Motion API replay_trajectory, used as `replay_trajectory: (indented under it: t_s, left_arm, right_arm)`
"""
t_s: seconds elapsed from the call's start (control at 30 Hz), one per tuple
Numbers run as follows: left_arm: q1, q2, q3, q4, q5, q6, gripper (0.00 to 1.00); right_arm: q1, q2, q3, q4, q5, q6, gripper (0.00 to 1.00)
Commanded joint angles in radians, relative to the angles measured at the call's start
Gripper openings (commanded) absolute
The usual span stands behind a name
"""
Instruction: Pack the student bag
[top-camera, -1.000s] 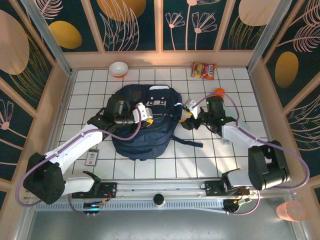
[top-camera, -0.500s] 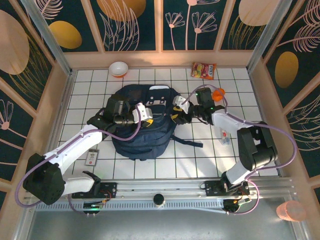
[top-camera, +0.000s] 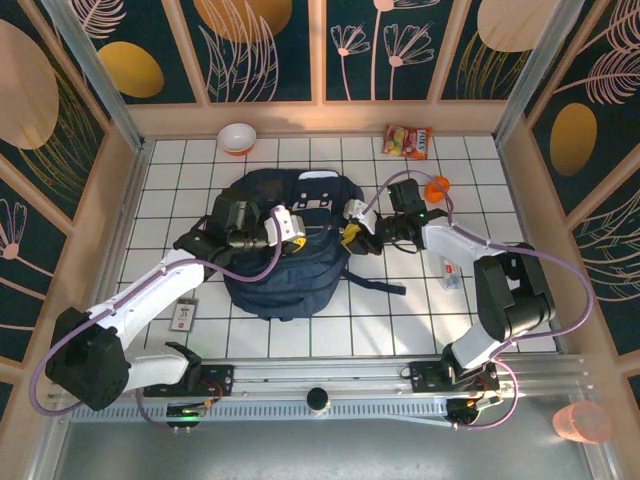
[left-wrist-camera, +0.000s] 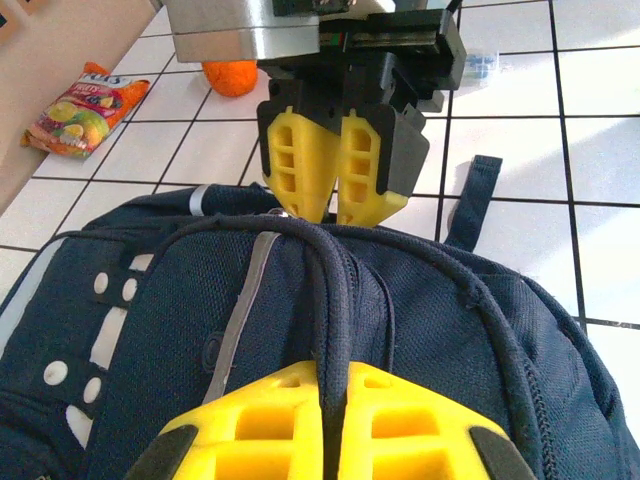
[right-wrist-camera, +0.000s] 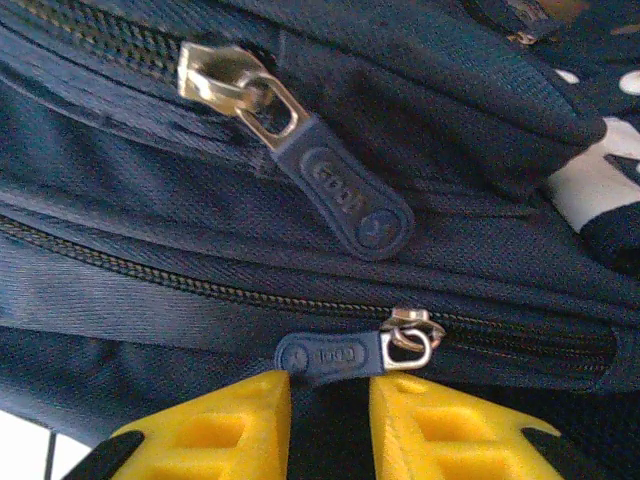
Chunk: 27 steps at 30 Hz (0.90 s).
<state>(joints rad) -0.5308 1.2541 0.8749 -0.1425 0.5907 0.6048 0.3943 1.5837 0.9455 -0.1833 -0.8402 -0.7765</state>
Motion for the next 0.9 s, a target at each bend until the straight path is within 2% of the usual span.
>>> replay_trajectory:
  t_s: [0.0, 0.07, 0.17, 0.43, 0.63, 0.8, 0.83, 0.87]
  left_arm:
    - [0.003, -0.022, 0.038, 0.108, 0.048, 0.013, 0.0]
    - [0.002, -0.022, 0.037, 0.112, 0.052, 0.009, 0.0]
    - [0.002, -0.025, 0.036, 0.115, 0.057, 0.006, 0.0]
    - [0.002, -0.025, 0.037, 0.129, 0.075, -0.006, 0.0]
    - [0.002, -0.027, 0.039, 0.13, 0.079, -0.009, 0.0]
    - [0.003, -0.025, 0.039, 0.139, 0.08, -0.016, 0.0]
    - [0.003, -0.025, 0.038, 0.14, 0.08, -0.017, 0.0]
    - [0.002, -0.025, 0.038, 0.141, 0.081, -0.018, 0.0]
  right_arm:
    - [-0.007, -0.018, 0.016, 0.018, -0.083, 0.041, 0.24]
    - [-0.011, -0.007, 0.017, 0.034, -0.081, 0.064, 0.24]
    - [-0.016, 0.014, 0.021, 0.053, -0.064, 0.103, 0.32]
    - [-0.039, 0.062, 0.025, 0.115, -0.085, 0.228, 0.38]
    - [-0.053, 0.074, 0.026, 0.156, -0.12, 0.304, 0.34]
    - [-0.054, 0.066, 0.004, 0.213, -0.151, 0.345, 0.23]
    - [-0.053, 0.065, 0.001, 0.221, -0.164, 0.35, 0.23]
    - [-0.053, 0.064, -0.003, 0.23, -0.176, 0.355, 0.27]
